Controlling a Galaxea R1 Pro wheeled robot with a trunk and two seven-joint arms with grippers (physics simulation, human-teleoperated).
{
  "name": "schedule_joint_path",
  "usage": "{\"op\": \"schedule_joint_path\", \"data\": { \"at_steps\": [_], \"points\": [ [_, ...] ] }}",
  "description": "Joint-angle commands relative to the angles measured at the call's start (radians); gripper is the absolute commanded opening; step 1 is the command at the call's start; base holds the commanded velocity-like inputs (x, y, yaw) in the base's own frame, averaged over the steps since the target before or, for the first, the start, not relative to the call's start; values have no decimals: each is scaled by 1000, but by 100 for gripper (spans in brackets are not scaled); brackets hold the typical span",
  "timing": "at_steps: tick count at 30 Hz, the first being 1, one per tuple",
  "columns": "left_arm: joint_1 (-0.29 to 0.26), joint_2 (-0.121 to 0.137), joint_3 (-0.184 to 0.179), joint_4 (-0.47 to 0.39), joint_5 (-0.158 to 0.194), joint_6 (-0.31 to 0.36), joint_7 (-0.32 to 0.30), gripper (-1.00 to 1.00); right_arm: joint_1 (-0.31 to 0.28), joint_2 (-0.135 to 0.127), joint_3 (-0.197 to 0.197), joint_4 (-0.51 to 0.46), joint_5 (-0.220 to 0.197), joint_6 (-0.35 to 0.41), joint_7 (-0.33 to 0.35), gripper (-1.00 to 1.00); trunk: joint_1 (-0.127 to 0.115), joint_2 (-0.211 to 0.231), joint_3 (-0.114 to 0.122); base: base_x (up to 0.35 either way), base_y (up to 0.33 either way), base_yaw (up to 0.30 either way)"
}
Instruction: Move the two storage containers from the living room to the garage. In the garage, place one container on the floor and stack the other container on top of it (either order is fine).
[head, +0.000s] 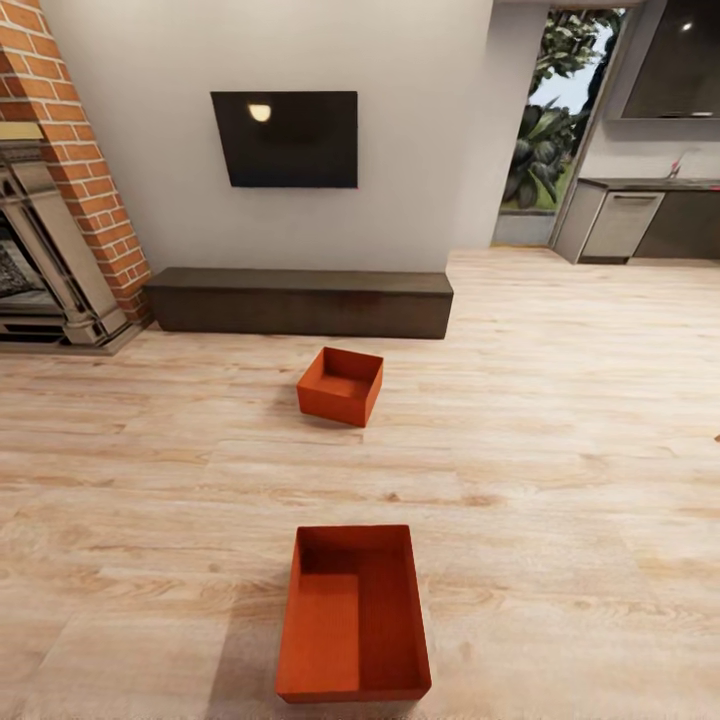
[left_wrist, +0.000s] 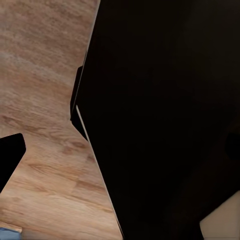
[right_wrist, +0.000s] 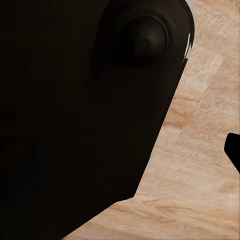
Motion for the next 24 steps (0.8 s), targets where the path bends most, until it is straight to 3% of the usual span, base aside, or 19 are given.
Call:
{"op": "schedule_joint_path", "data": {
  "at_steps": [1, 24],
  "points": [
    [0, 0, -1, -1, 4, -2, 1, 100, -1, 0, 7, 3, -11, -6, 6, 100, 0, 0, -2, 0, 0, 0],
    [0, 0, -1, -1, 4, -2, 1, 100, -1, 6, 9, 3, -11, -6, 3, 100, 0, 0, -39, 0, 0, 0]
  ]
}}
